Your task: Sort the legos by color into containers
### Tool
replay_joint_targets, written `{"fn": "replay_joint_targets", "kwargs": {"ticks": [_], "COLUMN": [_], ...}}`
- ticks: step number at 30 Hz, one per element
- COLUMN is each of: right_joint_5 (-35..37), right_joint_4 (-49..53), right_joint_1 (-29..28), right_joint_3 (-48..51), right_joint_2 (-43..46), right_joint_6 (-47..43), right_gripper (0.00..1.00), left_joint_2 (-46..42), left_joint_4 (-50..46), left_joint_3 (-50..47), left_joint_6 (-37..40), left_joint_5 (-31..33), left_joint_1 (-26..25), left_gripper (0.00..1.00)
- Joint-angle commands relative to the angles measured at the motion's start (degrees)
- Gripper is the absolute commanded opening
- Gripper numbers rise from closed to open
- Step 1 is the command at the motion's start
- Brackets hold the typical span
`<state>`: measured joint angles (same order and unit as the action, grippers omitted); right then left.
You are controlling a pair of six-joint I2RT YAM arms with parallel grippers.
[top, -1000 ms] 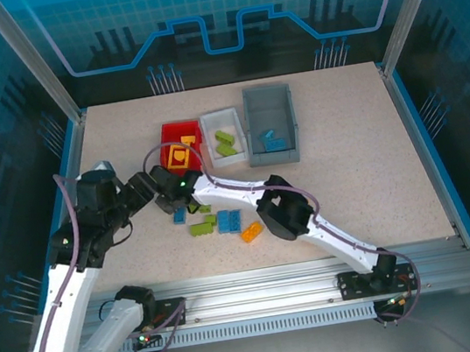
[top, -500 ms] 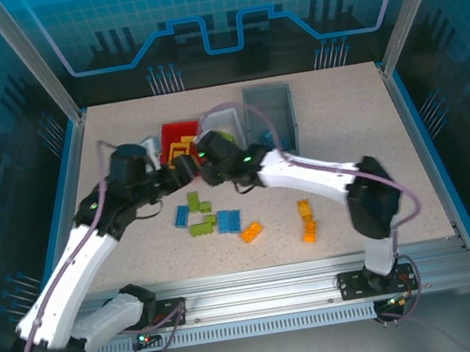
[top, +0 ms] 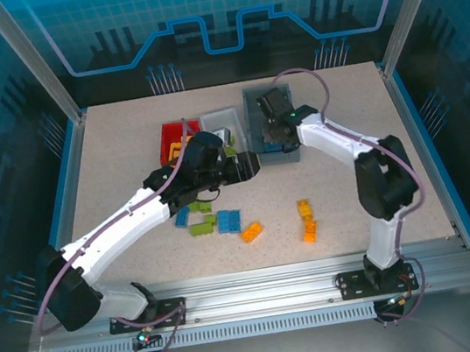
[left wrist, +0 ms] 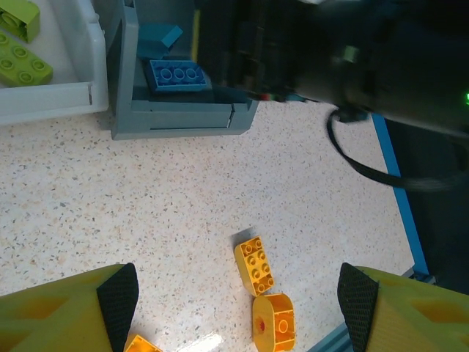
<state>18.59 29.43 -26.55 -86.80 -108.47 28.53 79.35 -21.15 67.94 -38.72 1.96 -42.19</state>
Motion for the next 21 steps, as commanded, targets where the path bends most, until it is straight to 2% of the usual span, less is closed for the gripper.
{"fn": "replay_joint_targets", "kwargs": {"ticks": [1,5,8,10,15,21], "right_joint_5": [-2.13,-1.68,-1.44,-1.37,0.36,4.52], "right_joint_4": [5.07,7.74,6.79,6.17,6.29,4.31], "right_joint_1": [0.79,0.79,0.79,0.66,-0.23,-4.97], "right_joint_3": [-7.55,-11.21,-9.95,-8.96,-7.87,-2.1], "right_joint_2": [-5.38,-9.22,-7.52,-5.46,0.59,12.03], "right_joint_6": [1.15,2.44,2.73,2.54,1.15,-2.41], "right_gripper": [0.36,0.51,0.63,0.65,0.65,0.62], "left_joint_2": [-0.23,-0.85,-1.71,-2.5,-4.84,-8.22], "left_joint_4": [1.08,-0.03,-0.82,-1.42,-6.03,-19.53], "left_joint_3": [1.74,0.42,-0.8,-1.73,-3.33,-5.84], "left_joint_6": [0.22,0.14,-0.04,-0.19,-1.41,-8.47], "left_joint_5": [2.71,3.96,4.68,5.22,8.1,14.48], "left_joint_1": [-0.96,-1.31,-1.66,-1.84,-1.9,-1.69], "left_gripper": [0.76,0.76,0.77,0.77,0.77,0.77]}}
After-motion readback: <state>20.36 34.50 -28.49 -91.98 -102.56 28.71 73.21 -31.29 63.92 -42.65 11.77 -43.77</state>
